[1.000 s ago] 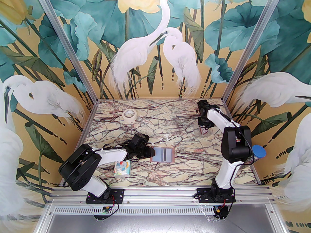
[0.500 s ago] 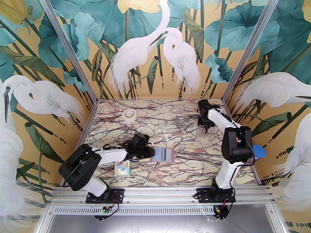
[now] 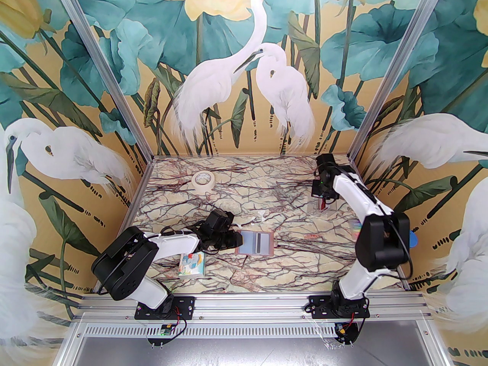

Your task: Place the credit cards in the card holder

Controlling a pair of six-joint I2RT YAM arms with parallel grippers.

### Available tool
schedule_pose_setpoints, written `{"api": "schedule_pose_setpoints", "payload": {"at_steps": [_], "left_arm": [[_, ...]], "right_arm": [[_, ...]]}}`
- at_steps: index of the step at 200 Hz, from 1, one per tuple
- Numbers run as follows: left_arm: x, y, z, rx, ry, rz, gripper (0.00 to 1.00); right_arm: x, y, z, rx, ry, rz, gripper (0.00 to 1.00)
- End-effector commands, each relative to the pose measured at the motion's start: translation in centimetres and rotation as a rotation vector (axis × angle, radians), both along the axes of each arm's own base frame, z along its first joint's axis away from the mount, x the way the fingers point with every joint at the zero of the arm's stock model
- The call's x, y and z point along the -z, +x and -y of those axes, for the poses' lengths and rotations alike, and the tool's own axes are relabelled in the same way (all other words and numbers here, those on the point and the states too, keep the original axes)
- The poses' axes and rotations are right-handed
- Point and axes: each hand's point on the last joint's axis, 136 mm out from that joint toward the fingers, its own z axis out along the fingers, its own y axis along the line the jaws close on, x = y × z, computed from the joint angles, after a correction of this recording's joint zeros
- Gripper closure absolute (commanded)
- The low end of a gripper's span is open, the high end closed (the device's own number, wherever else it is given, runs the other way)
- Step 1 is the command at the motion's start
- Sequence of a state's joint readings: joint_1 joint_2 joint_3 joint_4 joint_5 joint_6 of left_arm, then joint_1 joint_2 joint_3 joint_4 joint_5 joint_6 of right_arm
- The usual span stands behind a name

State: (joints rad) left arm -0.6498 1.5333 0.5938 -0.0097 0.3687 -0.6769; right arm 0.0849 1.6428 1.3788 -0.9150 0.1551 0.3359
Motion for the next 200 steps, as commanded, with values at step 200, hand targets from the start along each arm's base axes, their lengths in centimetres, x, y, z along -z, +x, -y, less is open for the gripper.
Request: {"api": "schedule_pose_setpoints", "payload": {"at_steps": [200], "left_arm": [[-30.9, -5.4, 3.2, 0.430, -0.660, 0.706, 0.45]], "right_arm": [[-18.4, -17.8, -22.1, -0.857, 1.078, 0.764, 1.00]]}}
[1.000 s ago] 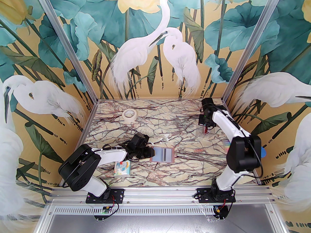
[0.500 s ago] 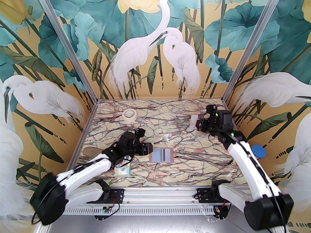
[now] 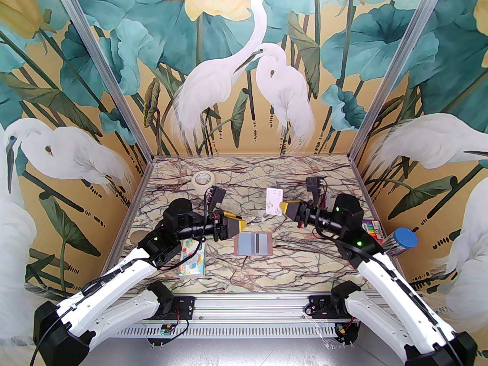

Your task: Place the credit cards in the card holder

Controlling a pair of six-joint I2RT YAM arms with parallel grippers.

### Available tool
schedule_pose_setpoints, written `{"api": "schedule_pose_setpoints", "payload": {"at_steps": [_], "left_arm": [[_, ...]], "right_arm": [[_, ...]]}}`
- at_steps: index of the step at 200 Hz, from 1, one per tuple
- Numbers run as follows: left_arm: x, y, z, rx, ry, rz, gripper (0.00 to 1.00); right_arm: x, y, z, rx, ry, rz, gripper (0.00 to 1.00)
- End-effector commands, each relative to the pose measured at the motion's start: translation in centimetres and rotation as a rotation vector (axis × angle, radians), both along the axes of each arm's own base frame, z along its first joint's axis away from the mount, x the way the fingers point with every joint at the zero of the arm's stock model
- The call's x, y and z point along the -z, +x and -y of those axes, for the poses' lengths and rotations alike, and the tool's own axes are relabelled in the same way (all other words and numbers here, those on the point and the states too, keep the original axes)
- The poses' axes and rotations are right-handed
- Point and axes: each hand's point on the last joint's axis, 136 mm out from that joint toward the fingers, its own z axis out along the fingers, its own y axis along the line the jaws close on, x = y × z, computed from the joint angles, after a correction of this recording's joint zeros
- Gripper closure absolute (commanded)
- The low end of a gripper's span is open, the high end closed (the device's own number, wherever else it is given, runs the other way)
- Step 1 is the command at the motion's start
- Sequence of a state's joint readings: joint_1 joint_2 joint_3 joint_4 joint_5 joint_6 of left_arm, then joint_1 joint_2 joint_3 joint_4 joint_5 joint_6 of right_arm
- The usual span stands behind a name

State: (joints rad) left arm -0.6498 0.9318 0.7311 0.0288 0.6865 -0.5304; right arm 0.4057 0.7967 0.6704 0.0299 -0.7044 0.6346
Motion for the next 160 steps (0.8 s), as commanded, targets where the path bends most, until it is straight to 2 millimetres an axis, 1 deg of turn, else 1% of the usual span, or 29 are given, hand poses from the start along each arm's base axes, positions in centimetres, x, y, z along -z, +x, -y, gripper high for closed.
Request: {"api": "schedule_pose_setpoints", "payload": {"at_steps": [1, 29, 52, 66, 98, 126, 160], "left_arm": [[-3.4, -0.9, 0.8, 0.093, -0.087, 0.083, 0.45], [-4.1, -1.0, 1.5, 0.135, -0.101, 0.105, 0.45], [-4.5, -1.5, 2.0, 0.166, -0.105, 0.138, 0.46], [-4.3, -1.4, 2.1, 0.170, -0.101, 0.148, 0.49], [-4.0, -1.6, 2.3, 0.188, -0.107, 0.136, 0.52], [-3.6, -1.8, 2.7, 0.215, -0.112, 0.118, 0.57], [-3.0, -2.2, 3.0, 0.237, -0.104, 0.107, 0.64]], "right_arm": [[-1.8, -1.6, -1.1, -0.061, 0.083, 0.039, 1.00], [-2.5, -3.1, -2.3, -0.121, 0.123, 0.036, 1.00], [-2.8, -3.6, -2.9, -0.150, 0.135, 0.016, 1.00], [-2.9, -3.8, -3.2, -0.167, 0.136, 0.007, 1.00], [-2.8, -4.2, -3.6, -0.192, 0.129, -0.014, 1.00], [-2.4, -4.7, -3.8, -0.217, 0.112, -0.020, 1.00], [-2.2, -4.8, -3.9, -0.223, 0.116, -0.027, 1.00]]}}
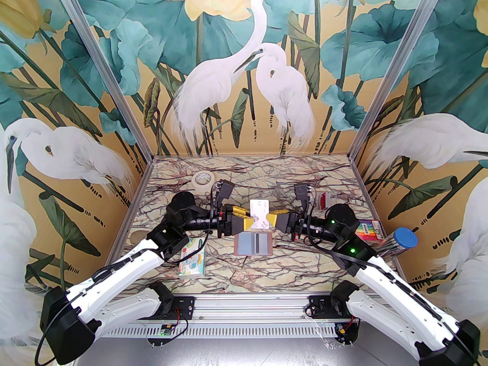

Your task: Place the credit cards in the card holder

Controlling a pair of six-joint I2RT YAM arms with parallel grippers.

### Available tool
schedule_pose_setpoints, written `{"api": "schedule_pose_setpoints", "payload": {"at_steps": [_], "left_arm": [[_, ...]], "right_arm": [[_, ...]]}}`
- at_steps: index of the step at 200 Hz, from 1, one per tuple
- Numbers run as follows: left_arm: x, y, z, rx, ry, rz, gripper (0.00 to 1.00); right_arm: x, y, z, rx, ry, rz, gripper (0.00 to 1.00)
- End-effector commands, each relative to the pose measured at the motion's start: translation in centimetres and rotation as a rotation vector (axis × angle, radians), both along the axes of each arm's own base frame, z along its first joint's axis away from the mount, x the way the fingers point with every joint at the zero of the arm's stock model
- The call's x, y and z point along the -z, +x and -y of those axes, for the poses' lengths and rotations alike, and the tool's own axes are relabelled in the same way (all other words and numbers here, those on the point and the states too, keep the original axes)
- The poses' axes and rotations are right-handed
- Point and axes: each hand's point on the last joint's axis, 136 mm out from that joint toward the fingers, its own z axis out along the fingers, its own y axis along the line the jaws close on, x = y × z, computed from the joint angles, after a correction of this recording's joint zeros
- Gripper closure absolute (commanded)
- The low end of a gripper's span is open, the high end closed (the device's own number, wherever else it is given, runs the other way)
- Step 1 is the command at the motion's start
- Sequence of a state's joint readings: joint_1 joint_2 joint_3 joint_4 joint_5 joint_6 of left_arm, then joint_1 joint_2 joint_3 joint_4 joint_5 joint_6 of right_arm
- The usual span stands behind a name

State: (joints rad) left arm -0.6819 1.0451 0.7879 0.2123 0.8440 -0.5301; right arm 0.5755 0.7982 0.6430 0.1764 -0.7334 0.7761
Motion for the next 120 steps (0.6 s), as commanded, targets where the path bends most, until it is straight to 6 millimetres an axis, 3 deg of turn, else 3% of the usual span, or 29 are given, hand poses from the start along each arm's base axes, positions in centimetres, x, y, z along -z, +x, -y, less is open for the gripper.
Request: {"api": "schedule_pose_setpoints", "payload": {"at_steps": [1, 31, 63, 76, 97, 120], "left_arm": [[-0.1, -0.8, 0.4, 0.048, -0.012, 0.019, 0.64], [0.2, -0.7, 0.4, 0.041, -0.005, 0.011, 0.78], [0.3, -0.4, 0.3, 0.016, -0.003, -0.012, 1.00], [0.6, -0.3, 0.4, 0.012, 0.011, -0.032, 1.00], [1.0, -1.1, 0.5, 0.062, 0.008, -0.067, 1.00], [1.5, -2.2, 0.2, 0.103, 0.010, -0.092, 1.00]], "right_arm": [[-0.6, -0.5, -0.3, -0.029, 0.011, 0.003, 1.00], [-0.2, -0.6, -0.3, -0.034, 0.001, -0.003, 1.00], [0.5, -1.1, -0.4, -0.061, -0.022, -0.007, 1.00], [0.7, -1.5, -0.3, -0.072, -0.037, 0.004, 0.98], [0.3, -2.6, 0.0, -0.103, -0.059, 0.039, 0.79], [-0.3, -3.6, 0.3, -0.132, -0.069, 0.075, 0.74]]}}
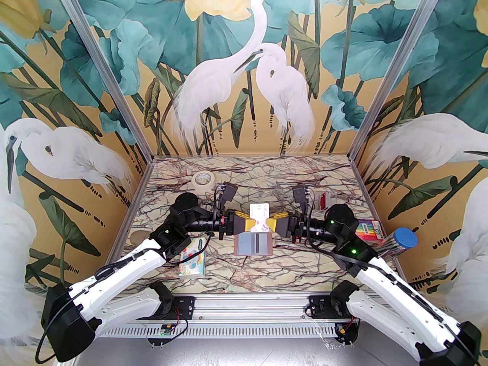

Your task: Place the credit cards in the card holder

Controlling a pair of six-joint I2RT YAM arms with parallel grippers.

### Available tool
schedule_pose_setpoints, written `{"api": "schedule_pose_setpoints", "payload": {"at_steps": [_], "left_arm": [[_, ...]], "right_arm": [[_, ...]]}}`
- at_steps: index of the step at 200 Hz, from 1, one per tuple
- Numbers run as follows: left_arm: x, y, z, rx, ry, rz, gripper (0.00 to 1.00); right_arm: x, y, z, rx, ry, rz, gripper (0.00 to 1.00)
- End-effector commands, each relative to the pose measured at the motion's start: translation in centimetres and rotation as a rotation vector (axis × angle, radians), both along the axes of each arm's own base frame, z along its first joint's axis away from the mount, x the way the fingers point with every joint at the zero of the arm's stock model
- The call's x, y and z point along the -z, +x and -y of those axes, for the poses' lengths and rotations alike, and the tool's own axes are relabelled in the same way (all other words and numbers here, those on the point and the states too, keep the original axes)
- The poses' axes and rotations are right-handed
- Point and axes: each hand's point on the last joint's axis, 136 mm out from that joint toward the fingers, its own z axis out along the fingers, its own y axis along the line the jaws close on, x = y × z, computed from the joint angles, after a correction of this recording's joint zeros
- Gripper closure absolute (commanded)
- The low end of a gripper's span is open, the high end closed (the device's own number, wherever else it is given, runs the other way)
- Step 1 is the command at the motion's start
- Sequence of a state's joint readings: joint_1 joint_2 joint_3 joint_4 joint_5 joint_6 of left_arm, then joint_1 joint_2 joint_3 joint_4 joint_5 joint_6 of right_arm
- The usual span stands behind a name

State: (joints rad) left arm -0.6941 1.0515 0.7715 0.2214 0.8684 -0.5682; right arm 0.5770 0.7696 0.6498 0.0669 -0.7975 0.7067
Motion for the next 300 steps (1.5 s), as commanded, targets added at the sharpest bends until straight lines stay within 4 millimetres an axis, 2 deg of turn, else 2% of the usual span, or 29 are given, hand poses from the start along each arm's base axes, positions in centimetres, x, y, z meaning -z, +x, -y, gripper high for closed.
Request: {"api": "schedule_pose_setpoints", "payload": {"at_steps": [1, 53, 135, 191, 257, 300], "left_arm": [[0.7, -1.5, -0.1, 0.068, 0.001, -0.042, 1.00], [1.7, -2.4, -0.3, 0.100, 0.023, -0.110, 1.00], [1.2, -2.8, -0.2, 0.120, 0.011, -0.119, 1.00], [0.4, -3.6, -0.6, 0.133, -0.009, -0.104, 1.00], [0.2, -3.7, -0.4, 0.142, -0.008, -0.114, 1.00], [0.3, -3.7, -0.1, 0.149, -0.001, -0.122, 1.00]], "right_arm": [[-1.4, -1.9, 0.2, -0.067, -0.012, 0.072, 0.74], [-2.7, -2.9, 0.5, -0.099, 0.000, 0.129, 0.74], [-1.8, -2.3, 0.4, -0.073, -0.041, 0.114, 0.70], [-1.5, -2.5, 0.4, -0.079, -0.041, 0.087, 0.61], [-2.2, -2.9, -0.1, -0.115, -0.022, 0.099, 0.60], [-2.1, -3.0, -0.5, -0.135, -0.020, 0.094, 0.66]]}}
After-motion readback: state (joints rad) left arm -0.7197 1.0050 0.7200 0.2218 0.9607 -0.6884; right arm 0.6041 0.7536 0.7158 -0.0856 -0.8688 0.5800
